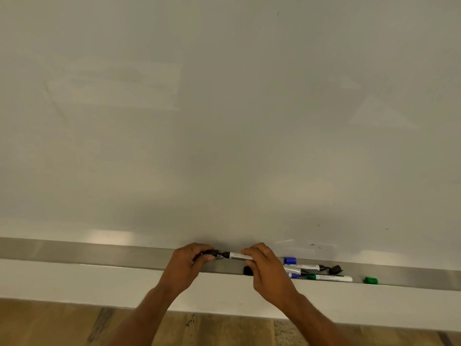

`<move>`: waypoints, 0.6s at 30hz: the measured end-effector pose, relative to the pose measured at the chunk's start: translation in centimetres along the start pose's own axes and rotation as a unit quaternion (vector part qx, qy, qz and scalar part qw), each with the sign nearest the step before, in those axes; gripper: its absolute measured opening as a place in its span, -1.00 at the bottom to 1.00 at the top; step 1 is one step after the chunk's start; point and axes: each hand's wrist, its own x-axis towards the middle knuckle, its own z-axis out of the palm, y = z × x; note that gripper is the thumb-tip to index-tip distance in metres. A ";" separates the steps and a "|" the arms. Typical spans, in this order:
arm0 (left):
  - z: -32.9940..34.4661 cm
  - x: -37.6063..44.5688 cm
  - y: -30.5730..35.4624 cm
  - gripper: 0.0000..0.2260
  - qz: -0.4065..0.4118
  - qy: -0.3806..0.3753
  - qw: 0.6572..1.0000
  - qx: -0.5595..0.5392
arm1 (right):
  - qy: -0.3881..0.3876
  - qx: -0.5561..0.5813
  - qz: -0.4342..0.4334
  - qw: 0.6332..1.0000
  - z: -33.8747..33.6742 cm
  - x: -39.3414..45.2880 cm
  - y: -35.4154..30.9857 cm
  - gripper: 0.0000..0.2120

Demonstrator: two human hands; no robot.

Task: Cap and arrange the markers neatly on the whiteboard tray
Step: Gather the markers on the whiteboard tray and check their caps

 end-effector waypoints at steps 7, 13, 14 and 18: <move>0.6 0.1 0.4 -0.81 0.014 -0.017 1.000 0.012 | 0.016 0.001 -0.021 1.000 -0.4 -0.4 0.0 -0.71; 0.8 0.0 1.0 -0.79 0.030 -0.041 0.999 0.018 | 0.026 0.015 -0.033 0.999 -0.3 -0.5 0.0 -0.75; 0.8 -0.1 1.1 -0.79 0.029 -0.043 0.999 0.015 | 0.026 0.016 -0.033 0.999 -0.3 -0.5 0.0 -0.76; 1.0 0.0 1.8 -0.72 0.022 -0.054 0.998 0.005 | 0.034 0.016 -0.024 0.999 -0.2 -0.5 0.2 -0.78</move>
